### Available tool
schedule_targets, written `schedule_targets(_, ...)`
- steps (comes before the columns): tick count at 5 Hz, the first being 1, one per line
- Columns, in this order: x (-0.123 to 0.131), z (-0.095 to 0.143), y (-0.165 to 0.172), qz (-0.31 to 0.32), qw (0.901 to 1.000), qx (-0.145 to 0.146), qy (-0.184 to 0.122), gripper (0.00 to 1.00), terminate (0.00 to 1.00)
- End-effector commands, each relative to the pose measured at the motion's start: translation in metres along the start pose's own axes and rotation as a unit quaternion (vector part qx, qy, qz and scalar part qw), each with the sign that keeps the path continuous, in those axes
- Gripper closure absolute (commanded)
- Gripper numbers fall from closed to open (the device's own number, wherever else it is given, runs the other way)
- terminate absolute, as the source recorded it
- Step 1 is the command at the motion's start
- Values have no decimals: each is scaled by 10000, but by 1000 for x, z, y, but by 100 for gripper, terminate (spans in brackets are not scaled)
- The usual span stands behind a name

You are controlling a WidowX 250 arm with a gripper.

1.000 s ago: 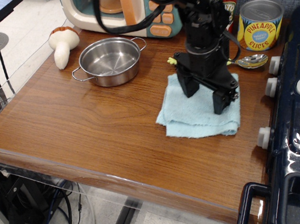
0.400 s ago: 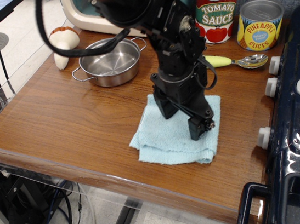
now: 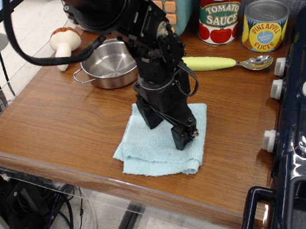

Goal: Place the blue cloth in front of the metal pot.

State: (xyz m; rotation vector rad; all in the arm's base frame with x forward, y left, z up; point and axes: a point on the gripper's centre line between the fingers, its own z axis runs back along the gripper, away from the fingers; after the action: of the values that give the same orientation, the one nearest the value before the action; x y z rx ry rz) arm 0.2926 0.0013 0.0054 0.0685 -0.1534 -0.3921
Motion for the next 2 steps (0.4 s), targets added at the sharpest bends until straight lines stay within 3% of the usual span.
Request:
schedule_targets(1,-38,-8,65,1072,9930,118,490,0,0)
schedule_targets(2,-48,-5,89,1527,9863,188,588,0,0)
